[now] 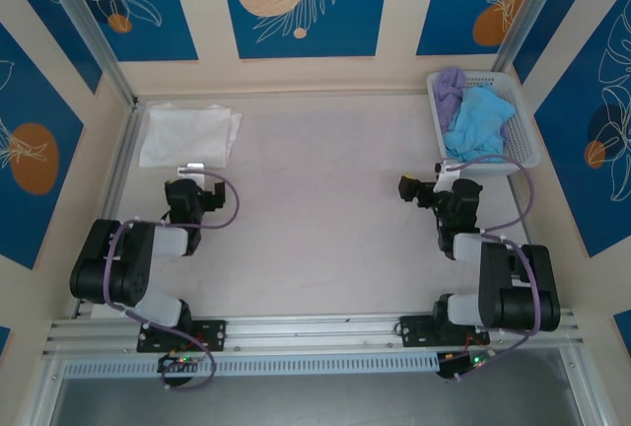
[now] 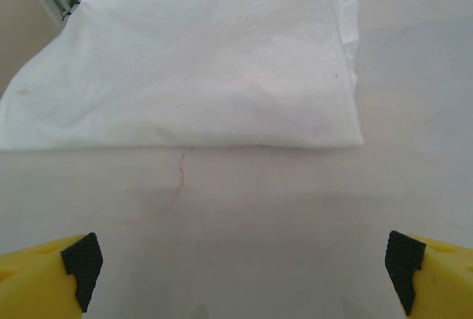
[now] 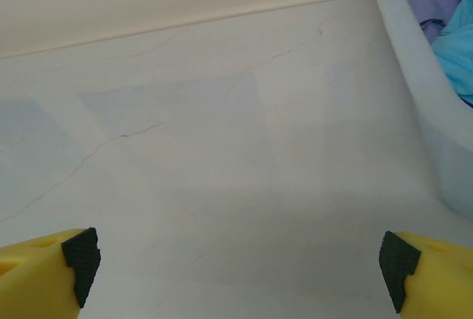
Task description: Fold and stack the t-shirts
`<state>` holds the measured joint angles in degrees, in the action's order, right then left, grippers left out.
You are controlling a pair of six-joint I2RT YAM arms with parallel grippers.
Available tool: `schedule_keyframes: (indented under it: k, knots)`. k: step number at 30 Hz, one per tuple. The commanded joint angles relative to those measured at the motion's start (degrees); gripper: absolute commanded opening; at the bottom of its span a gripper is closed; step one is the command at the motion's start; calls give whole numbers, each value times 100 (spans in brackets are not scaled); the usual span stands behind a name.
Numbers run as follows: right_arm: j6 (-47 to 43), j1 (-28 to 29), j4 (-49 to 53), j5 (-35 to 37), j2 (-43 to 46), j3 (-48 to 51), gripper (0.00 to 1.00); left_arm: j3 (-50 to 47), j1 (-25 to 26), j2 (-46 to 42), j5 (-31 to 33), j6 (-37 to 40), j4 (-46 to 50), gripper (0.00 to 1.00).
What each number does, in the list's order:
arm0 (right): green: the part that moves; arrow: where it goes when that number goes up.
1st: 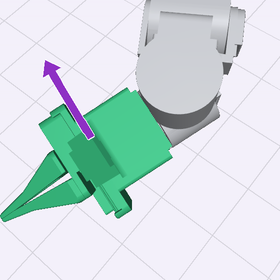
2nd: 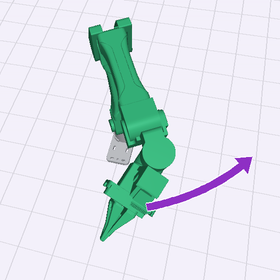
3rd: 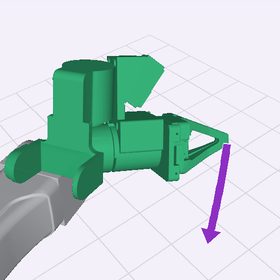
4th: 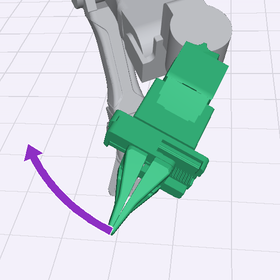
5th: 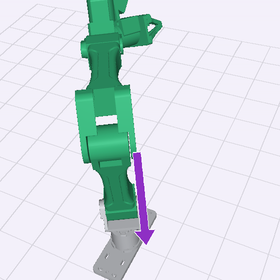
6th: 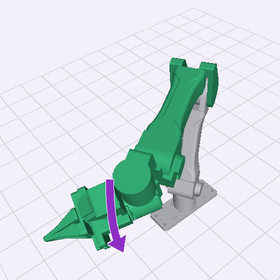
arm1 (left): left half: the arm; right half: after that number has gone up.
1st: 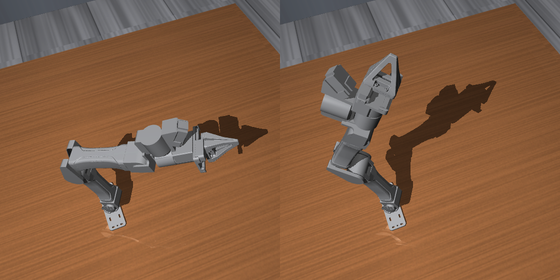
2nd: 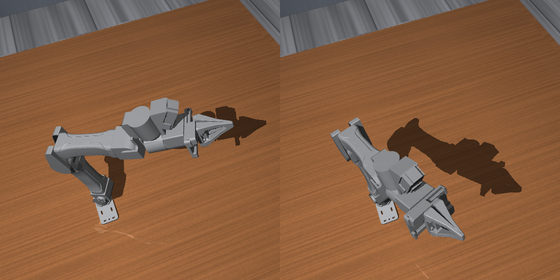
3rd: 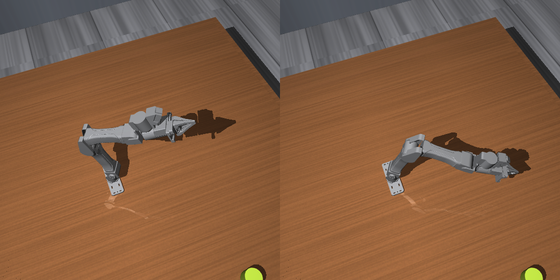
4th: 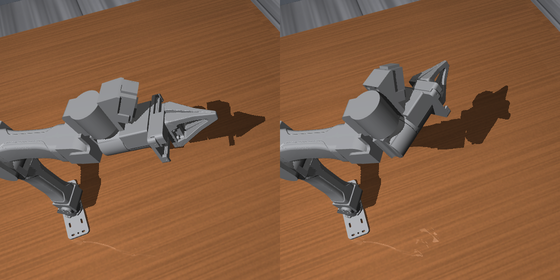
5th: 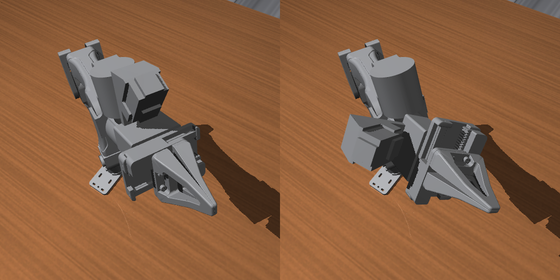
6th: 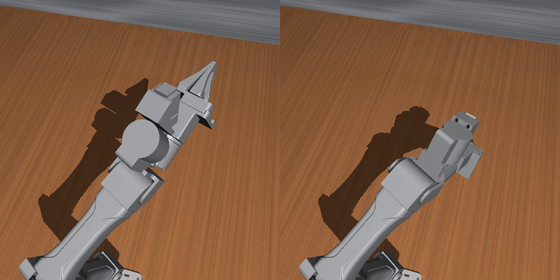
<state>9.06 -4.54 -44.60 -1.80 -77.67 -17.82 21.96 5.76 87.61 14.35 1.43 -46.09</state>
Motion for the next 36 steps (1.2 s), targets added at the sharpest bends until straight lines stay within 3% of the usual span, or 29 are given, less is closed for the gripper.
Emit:
schedule_keyframes:
  k: [1,6,10,11,12,16,36]
  knots:
    - [-344,265,-1118,2,-264,245,99,-35,47,28,137,-106,-406,100]
    - [-644,590,-2619,236,-1103,584,99,1,37,45,121,-109,-359,100]
    - [-579,563,-528,348,-1003,-453,99,11,17,45,95,-126,-341,100]
    - [-311,302,-34,203,-944,-656,99,11,20,38,86,-126,-330,100]
    - [-239,194,-221,16,-983,-606,99,18,20,45,86,-128,-322,100]
    - [-382,448,-179,522,-956,-590,99,6,9,45,85,-125,-348,100]
    - [-352,389,-160,393,-951,-602,99,-34,19,29,83,-113,-428,100]
